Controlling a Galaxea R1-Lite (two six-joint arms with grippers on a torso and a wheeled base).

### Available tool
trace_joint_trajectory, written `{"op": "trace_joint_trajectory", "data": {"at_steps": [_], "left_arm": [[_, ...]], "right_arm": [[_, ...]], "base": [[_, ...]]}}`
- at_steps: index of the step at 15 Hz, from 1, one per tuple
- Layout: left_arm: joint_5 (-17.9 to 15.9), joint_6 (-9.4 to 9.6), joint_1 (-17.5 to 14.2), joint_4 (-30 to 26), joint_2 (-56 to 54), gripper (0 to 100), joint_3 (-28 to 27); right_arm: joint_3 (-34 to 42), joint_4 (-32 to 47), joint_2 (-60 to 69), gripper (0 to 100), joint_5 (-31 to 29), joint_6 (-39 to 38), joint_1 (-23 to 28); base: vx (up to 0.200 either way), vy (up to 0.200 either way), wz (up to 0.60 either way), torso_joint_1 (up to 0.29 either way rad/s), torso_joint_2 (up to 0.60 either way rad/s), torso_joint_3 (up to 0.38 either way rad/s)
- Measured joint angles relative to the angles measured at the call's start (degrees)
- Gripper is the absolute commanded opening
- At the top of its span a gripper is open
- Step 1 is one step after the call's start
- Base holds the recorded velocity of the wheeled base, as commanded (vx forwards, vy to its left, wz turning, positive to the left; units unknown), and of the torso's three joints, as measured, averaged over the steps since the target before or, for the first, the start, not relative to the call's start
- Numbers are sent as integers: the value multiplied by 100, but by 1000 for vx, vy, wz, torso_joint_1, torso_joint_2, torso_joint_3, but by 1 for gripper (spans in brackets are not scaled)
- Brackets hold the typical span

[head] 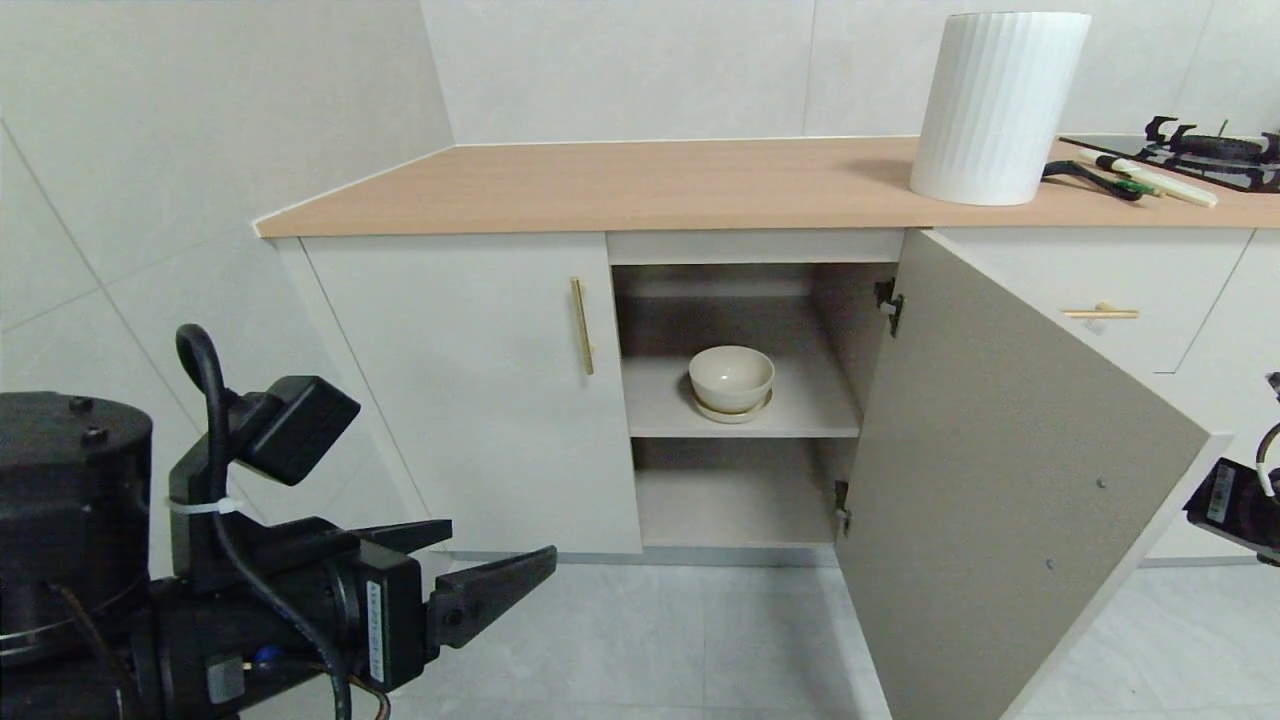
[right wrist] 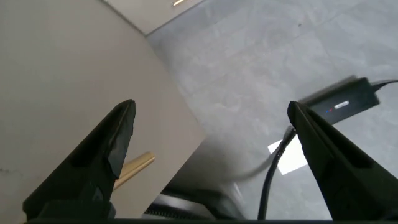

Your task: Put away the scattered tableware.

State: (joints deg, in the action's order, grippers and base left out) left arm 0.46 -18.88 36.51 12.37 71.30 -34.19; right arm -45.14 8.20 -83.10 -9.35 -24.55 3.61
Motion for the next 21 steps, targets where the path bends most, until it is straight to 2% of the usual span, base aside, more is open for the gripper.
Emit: {"op": "trace_joint_trajectory", "data": {"at_steps": [4,7,11,17,21], "left_arm": [[5,0,0,2,-63,100,-6],[5,-5,-2,7,-101,100,-15],[43,-7,-2,23,-129,100,-32],[51,-16,-11,35,-188,100,-50],[43,-20,-13,40,-166,100,-39]], "right_arm": [[61,-33,-80,100,2,-251,-848],[5,-408,-236,100,-20,-312,-1587],[-480,-499,-664,100,-46,-295,-2333],[-1384,-572,-1621,100,-17,-312,-2714],[-1459,-1001,-2059,100,88,-399,-2855]], "base": [[0,0,0,0,0,0],[0,0,0,0,0,0],[0,0,0,0,0,0],[0,0,0,0,0,0],[0,0,0,0,0,0]]}}
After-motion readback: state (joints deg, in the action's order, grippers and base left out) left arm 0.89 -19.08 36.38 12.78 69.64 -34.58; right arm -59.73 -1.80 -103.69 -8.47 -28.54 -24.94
